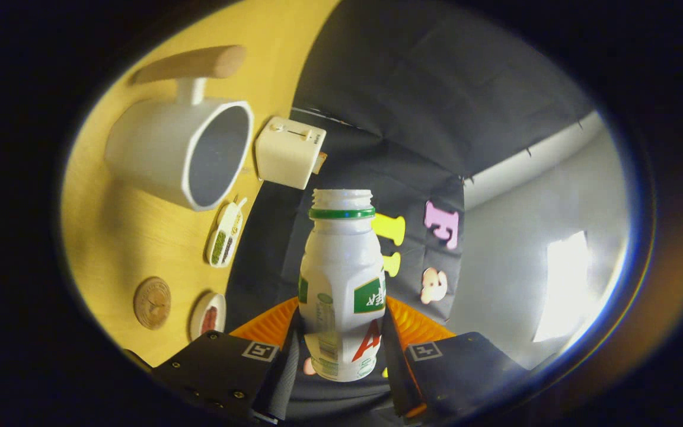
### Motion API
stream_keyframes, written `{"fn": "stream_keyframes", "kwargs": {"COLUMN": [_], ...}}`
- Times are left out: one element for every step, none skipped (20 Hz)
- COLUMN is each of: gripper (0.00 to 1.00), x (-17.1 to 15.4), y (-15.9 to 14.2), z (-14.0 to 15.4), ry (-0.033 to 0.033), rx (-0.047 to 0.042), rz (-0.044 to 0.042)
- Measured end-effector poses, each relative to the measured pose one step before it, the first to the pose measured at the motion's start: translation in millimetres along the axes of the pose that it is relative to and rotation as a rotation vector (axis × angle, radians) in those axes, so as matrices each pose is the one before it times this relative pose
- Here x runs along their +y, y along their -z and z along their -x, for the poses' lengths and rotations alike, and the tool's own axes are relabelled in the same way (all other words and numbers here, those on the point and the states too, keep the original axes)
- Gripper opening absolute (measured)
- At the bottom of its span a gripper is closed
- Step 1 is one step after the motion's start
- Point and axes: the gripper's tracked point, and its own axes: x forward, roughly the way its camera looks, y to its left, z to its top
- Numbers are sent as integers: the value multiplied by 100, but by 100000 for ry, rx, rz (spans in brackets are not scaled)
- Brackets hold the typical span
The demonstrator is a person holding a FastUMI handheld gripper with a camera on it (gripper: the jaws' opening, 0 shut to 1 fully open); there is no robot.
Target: Take the bottle from table, then pour the juice into the cup, finally place the bottle on the coaster
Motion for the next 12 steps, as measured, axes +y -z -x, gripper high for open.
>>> {"fn": "stream_keyframes", "kwargs": {"gripper": [65, 65, 65, 65, 65, 65, 65, 65, 65, 65, 65, 65], "x": [-26, -152, -4, 319, 200, 245, 307, 18, 203, 290, 341, 384], "y": [666, 484, 362, 167, 175, 358, 350, 98, 442, 667, 746, 723], "z": [-219, -23, -152, -161, -122, -130, -190, 33, -101, -297, -358, -519], "ry": [-1901, -1541, -1543, -1434, -1469, -1491, -1366, -982, -1259, -1127, -1646, -1773], "rx": [1860, 1331, 1000, 682, 719, 496, 619, 953, 688, 1049, 1108, 819], "rz": [-8618, -7871, -7420, -6816, -6024, -5020, -4132, -3916, -4632, -5362, -6701, -7728]}}
